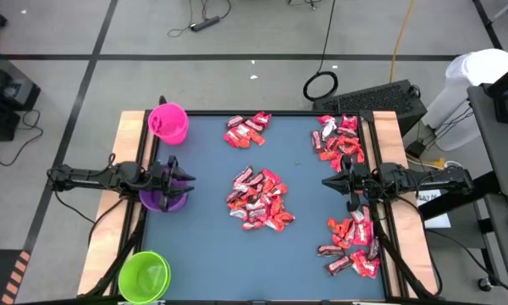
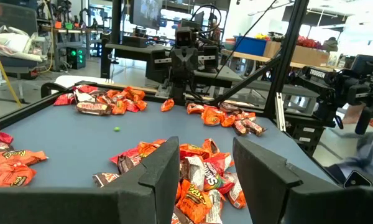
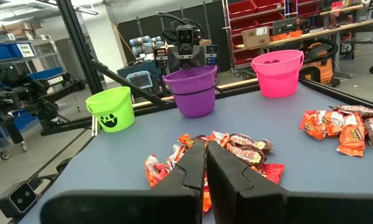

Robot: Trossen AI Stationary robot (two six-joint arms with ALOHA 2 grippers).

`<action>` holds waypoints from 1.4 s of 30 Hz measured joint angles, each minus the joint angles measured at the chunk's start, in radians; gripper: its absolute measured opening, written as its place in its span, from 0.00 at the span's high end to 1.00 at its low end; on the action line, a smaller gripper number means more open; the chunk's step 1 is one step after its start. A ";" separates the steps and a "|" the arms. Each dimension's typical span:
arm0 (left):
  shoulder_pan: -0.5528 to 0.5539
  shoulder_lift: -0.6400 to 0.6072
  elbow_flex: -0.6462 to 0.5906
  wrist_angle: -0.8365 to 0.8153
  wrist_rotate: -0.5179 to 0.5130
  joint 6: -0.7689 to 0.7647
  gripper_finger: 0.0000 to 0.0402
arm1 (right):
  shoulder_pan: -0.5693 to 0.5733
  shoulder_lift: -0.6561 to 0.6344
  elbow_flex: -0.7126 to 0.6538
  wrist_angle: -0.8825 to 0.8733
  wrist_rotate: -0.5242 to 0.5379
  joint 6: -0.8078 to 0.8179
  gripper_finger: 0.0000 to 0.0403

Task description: Organize candy in baskets

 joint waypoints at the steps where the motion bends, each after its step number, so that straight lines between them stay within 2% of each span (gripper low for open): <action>1: 0.000 0.000 0.000 0.000 0.000 0.000 0.61 | 0.000 0.000 0.000 0.000 0.000 0.000 0.98; 25: 0.000 0.000 0.000 0.001 -0.001 0.006 0.61 | 0.000 0.000 0.000 0.000 0.000 0.000 0.98; 33: 0.000 0.000 0.000 0.034 -0.063 0.039 0.61 | 0.000 0.000 0.000 0.036 0.005 -0.043 0.98; 35: 0.000 0.000 0.000 0.041 -0.106 0.062 0.61 | 0.000 0.000 0.000 0.041 0.005 -0.053 0.98; 38: 0.000 0.000 0.000 0.081 -0.138 0.025 0.61 | 0.000 0.000 0.000 0.045 0.005 -0.052 0.98; 42: 0.000 0.000 0.000 0.150 -0.182 0.049 0.61 | 0.000 0.000 0.000 0.045 0.005 -0.052 0.98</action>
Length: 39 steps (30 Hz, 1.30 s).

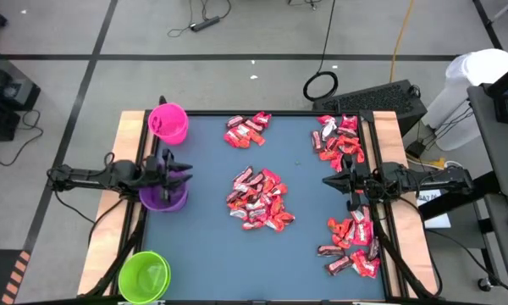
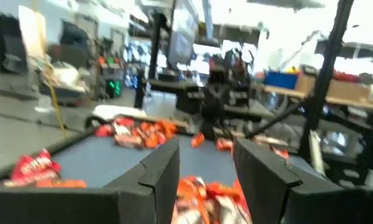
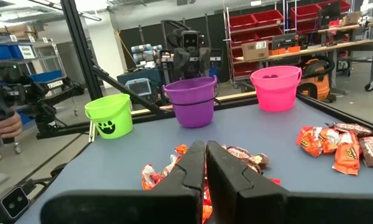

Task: Organize candy in baskets
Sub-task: Put the orange chocolate into the pink bucket

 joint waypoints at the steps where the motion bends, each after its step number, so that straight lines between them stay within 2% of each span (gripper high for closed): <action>1: 0.000 0.000 0.000 0.012 -0.019 0.006 0.61 | 0.000 0.000 0.000 0.000 0.000 0.000 0.98; 8: 0.000 0.000 0.000 0.028 -0.095 0.010 0.61 | 0.000 0.000 0.000 0.000 -0.001 0.000 0.98; 26: 0.000 0.000 0.000 0.031 -0.095 0.010 0.61 | 0.000 0.001 0.000 0.033 0.001 0.005 0.98; 33: 0.000 0.000 0.000 0.027 -0.091 0.010 0.61 | 0.000 0.051 0.000 0.108 0.136 0.000 0.98; 39: 0.000 0.000 0.000 0.030 -0.089 0.060 0.61 | -0.001 0.200 0.000 0.266 0.201 -0.023 0.98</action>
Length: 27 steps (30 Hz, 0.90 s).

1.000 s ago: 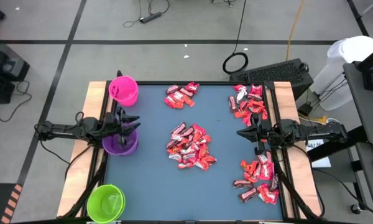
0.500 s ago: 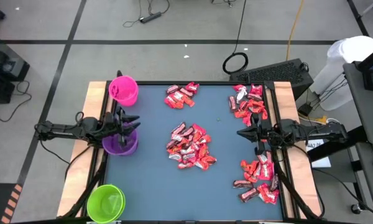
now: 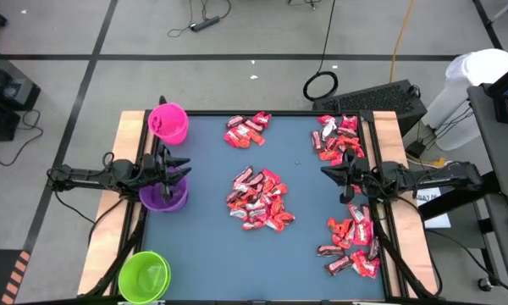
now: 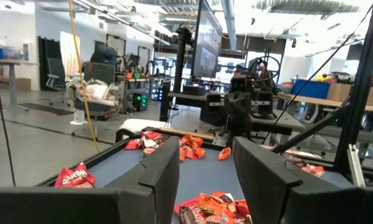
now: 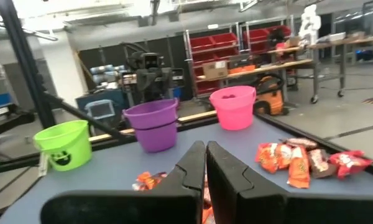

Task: Organize candy in baskets
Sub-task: Put the orange chocolate into the pink bucket

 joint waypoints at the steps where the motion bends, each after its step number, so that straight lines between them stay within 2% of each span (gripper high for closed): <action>1: 0.000 0.000 0.000 0.003 0.000 0.000 0.61 | 0.000 0.033 0.000 0.043 0.001 -0.005 0.98; 6: 0.000 0.000 0.000 0.012 0.000 0.046 0.61 | 0.000 0.200 0.005 0.226 0.003 -0.021 0.98; 11: 0.000 0.000 0.000 0.092 0.027 0.062 0.61 | 0.000 0.366 0.100 0.252 0.001 -0.016 0.98; 15: 0.000 0.000 0.000 0.130 0.065 0.084 0.61 | 0.001 0.521 0.237 0.224 -0.001 -0.058 0.98; 21: 0.000 0.001 0.000 0.139 0.078 0.144 0.61 | 0.001 0.749 0.468 0.032 -0.027 -0.109 0.98; 27: 0.000 0.010 0.000 0.109 0.087 0.183 0.61 | 0.001 0.959 0.611 0.009 -0.026 -0.109 0.97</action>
